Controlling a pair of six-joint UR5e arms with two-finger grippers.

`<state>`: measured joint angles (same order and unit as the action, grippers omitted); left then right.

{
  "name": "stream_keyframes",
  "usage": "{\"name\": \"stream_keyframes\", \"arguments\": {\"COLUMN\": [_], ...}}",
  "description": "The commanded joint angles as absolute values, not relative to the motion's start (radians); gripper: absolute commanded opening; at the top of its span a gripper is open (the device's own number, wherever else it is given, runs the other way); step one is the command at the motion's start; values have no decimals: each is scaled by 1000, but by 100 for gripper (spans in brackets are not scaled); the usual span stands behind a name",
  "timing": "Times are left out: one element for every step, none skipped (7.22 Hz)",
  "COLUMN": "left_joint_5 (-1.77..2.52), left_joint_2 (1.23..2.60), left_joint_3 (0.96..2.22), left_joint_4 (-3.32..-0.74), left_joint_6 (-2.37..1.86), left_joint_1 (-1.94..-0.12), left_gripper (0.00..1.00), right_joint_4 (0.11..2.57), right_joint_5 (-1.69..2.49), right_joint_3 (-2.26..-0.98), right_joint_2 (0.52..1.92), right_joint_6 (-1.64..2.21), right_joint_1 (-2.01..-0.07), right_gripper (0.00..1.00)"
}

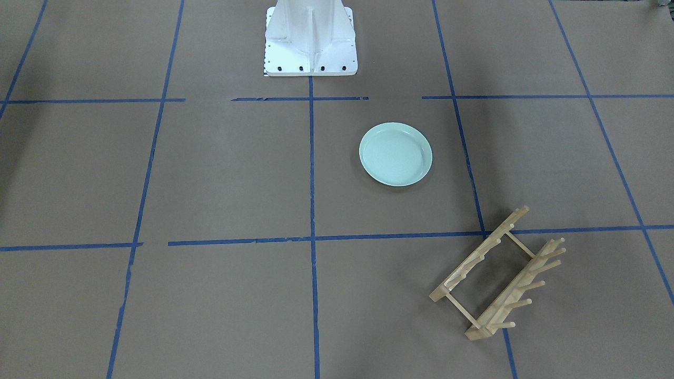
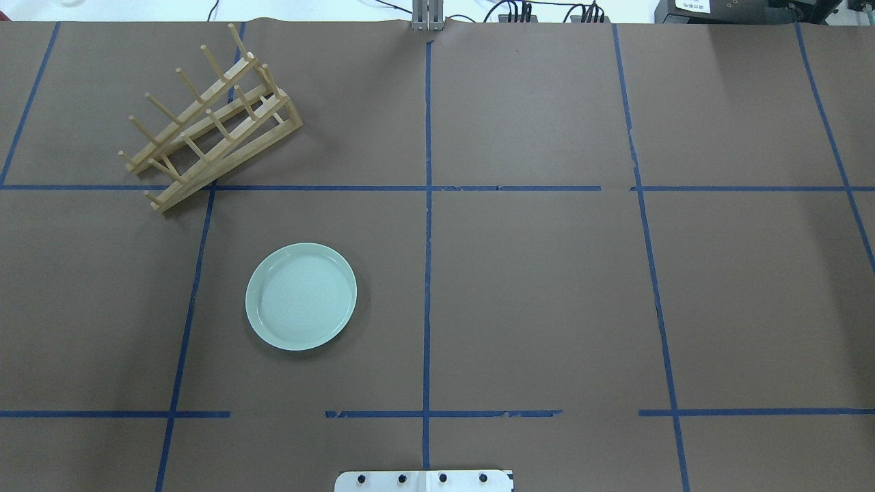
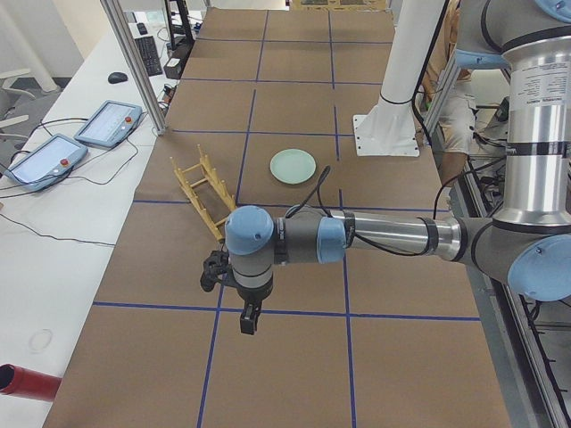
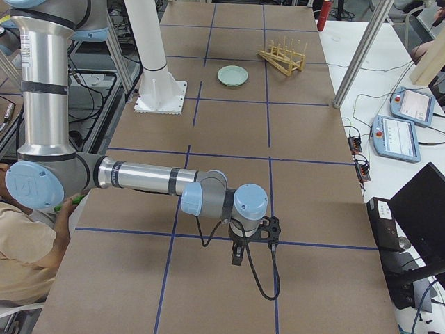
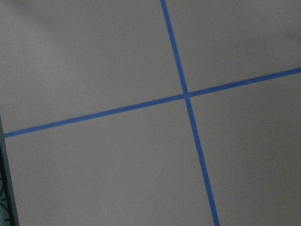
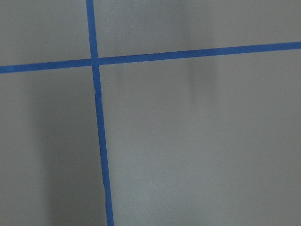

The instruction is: Place plate on table

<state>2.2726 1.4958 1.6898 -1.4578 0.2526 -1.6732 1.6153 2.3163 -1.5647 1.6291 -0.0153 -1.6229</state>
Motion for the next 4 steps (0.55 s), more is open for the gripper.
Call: {"name": "stream_keyframes", "arguments": {"left_joint_5": [2283, 2352, 2365, 2365], "left_joint_2": [1494, 1493, 1490, 1452], "left_joint_3": [1693, 1728, 1779, 1830], "left_joint_4": [-1460, -1453, -1450, -1450], "left_joint_6": [252, 242, 197, 183], "left_joint_1": [-1672, -1672, -1674, -1672], "left_gripper": [100, 100, 100, 100], "right_joint_4": [1615, 1615, 1615, 1615], "right_joint_5": [2316, 2316, 2316, 2316], "right_joint_3": [-1565, -1565, -1565, -1565], "right_joint_2": [1629, 1629, 1629, 1629], "right_joint_6": [-15, -15, -15, -15], "right_joint_1": [-1623, -1623, -1623, -1623], "right_gripper": [100, 100, 100, 100]}}
